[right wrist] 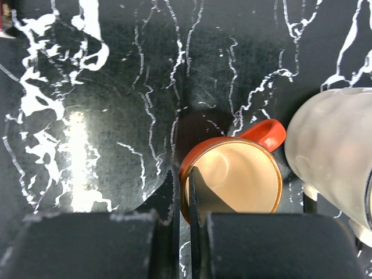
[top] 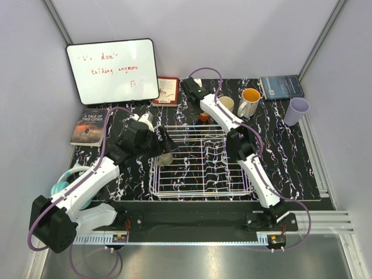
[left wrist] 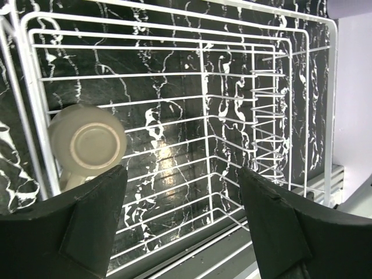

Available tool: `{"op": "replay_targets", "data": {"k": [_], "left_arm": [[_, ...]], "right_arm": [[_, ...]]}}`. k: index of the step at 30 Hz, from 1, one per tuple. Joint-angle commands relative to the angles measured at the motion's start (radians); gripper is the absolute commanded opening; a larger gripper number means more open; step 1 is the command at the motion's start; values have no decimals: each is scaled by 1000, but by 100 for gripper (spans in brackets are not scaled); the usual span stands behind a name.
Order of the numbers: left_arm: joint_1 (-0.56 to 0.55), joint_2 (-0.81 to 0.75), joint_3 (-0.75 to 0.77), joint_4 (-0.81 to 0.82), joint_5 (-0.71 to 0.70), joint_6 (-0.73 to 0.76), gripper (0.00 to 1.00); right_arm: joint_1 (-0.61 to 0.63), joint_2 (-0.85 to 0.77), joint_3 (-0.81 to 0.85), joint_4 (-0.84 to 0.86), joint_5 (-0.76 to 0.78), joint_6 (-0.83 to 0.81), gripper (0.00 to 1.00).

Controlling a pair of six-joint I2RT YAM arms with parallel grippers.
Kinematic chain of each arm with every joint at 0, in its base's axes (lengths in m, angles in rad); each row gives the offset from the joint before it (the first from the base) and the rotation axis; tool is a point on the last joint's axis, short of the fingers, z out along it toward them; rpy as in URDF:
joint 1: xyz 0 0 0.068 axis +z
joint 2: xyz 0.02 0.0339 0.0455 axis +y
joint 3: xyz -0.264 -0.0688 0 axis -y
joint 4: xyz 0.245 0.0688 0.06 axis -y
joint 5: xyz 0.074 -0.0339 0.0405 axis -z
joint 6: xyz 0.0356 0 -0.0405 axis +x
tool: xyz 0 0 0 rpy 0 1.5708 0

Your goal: Unload the cups from the dish rack

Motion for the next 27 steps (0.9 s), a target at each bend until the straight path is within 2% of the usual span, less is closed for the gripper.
{"op": "replay_targets", "data": {"k": [1, 6, 10, 12, 15, 17, 20, 23, 26, 27], "left_arm": [[-8, -33, -17, 5, -54, 0, 81], [-9, -35, -28, 3, -57, -2, 81], [-11, -33, -19, 5, -50, -3, 81], [-11, -35, -7, 3, -38, 13, 82], [-11, -39, 6, -12, -34, 29, 88], [-11, -42, 9, -32, -60, 33, 98], [-12, -36, 12, -47, -77, 23, 99], [-11, -26, 10, -52, -88, -3, 99], [-11, -3, 12, -43, -84, -28, 99], [-11, 1, 7, -38, -85, -39, 99]], "right_arm": [[-5, 12, 4, 24, 83, -22, 0], [1, 0, -42, 20, 84, -11, 0], [15, -22, -59, 23, 115, -25, 19], [19, -39, -59, 29, 126, -34, 25], [18, -74, -62, 32, 127, -29, 36], [18, -104, -65, 35, 124, -29, 43], [21, -144, -75, 38, 121, -29, 48], [27, -192, -76, 38, 121, -28, 57], [41, -265, -76, 42, 107, -28, 70], [51, -287, -79, 43, 103, -25, 77]]}}
